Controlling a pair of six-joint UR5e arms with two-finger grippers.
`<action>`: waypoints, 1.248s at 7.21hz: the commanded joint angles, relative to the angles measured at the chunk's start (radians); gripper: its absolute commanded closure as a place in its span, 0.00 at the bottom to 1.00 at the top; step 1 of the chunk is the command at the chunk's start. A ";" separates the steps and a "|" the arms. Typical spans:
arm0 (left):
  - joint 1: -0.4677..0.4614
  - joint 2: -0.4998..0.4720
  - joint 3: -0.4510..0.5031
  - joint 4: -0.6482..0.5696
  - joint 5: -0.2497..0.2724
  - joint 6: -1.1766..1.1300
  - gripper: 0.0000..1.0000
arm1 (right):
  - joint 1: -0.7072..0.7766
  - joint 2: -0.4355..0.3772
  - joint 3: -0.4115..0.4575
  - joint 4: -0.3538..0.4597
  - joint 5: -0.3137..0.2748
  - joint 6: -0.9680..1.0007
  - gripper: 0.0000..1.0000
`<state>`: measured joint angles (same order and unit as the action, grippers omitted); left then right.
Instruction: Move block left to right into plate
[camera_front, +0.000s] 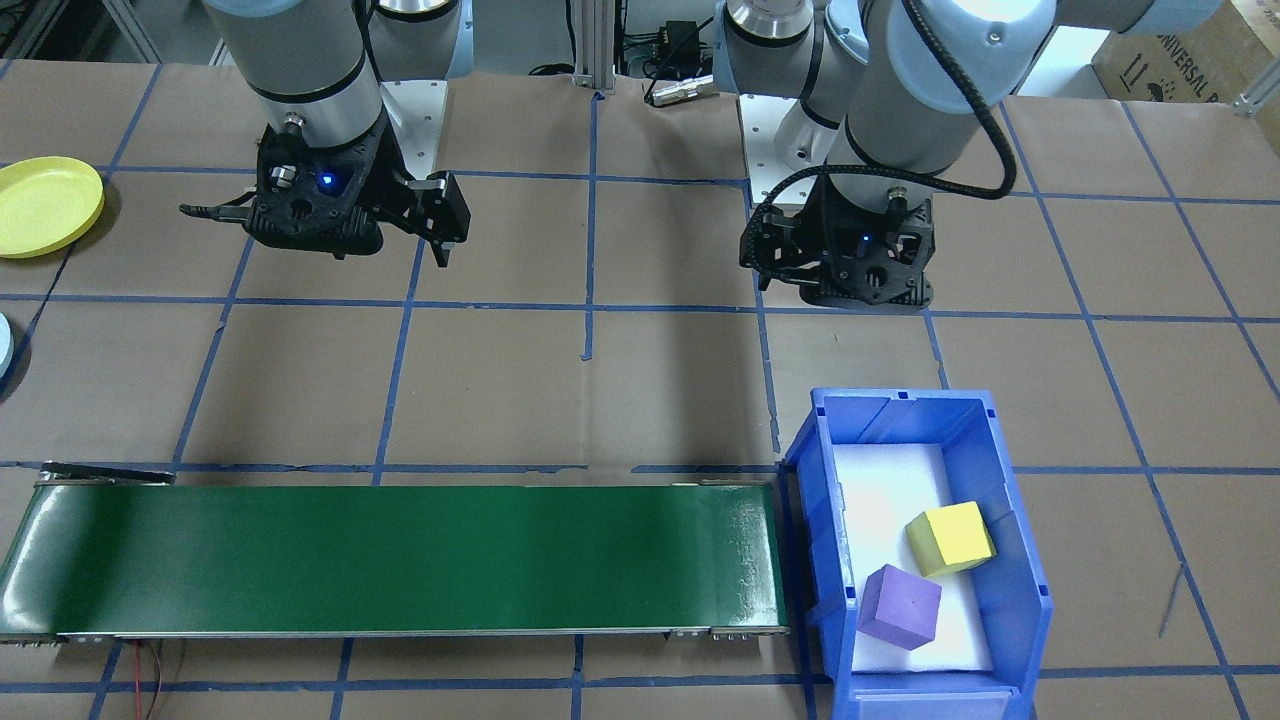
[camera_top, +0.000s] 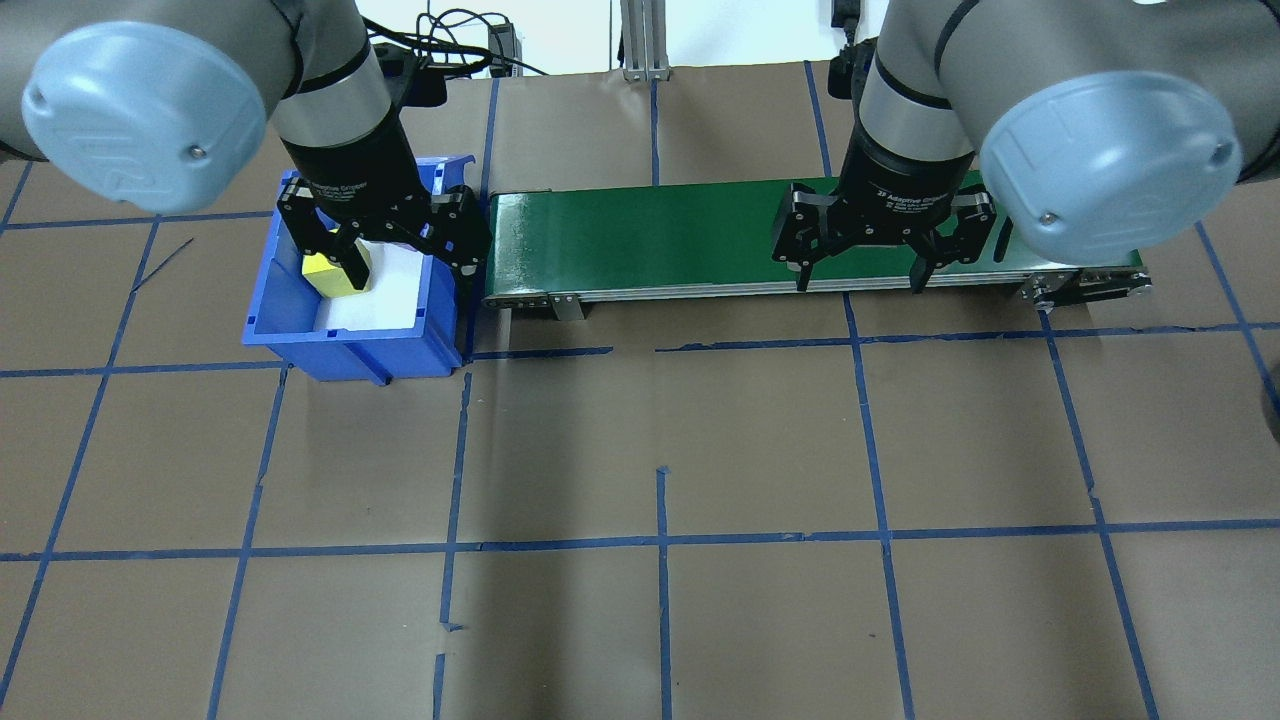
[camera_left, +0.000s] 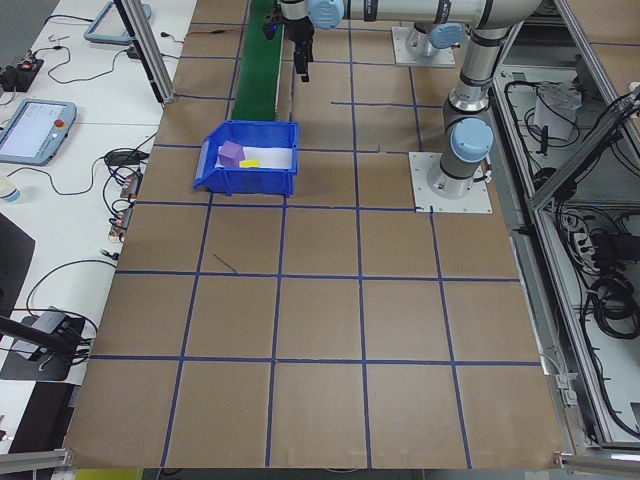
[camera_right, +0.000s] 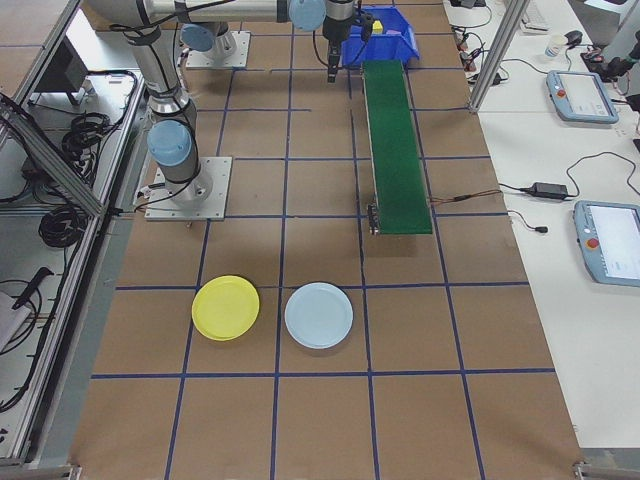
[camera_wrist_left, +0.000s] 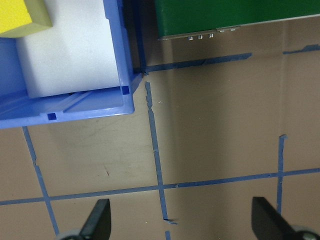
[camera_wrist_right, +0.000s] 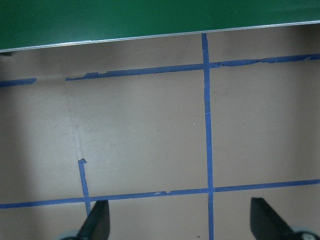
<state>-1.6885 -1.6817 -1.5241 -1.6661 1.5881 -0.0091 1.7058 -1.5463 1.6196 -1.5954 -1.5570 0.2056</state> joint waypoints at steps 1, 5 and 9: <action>0.015 0.028 -0.031 -0.036 -0.005 -0.031 0.00 | 0.000 0.000 0.000 -0.003 0.000 0.000 0.00; 0.055 0.019 -0.017 0.029 0.010 -0.017 0.00 | 0.000 0.000 0.000 -0.001 -0.002 0.000 0.00; 0.153 -0.100 0.077 0.176 0.086 -0.135 0.00 | 0.003 0.000 0.003 -0.001 -0.002 0.002 0.00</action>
<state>-1.5733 -1.7231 -1.4836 -1.5721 1.6717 -0.0940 1.7066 -1.5462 1.6214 -1.5974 -1.5592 0.2065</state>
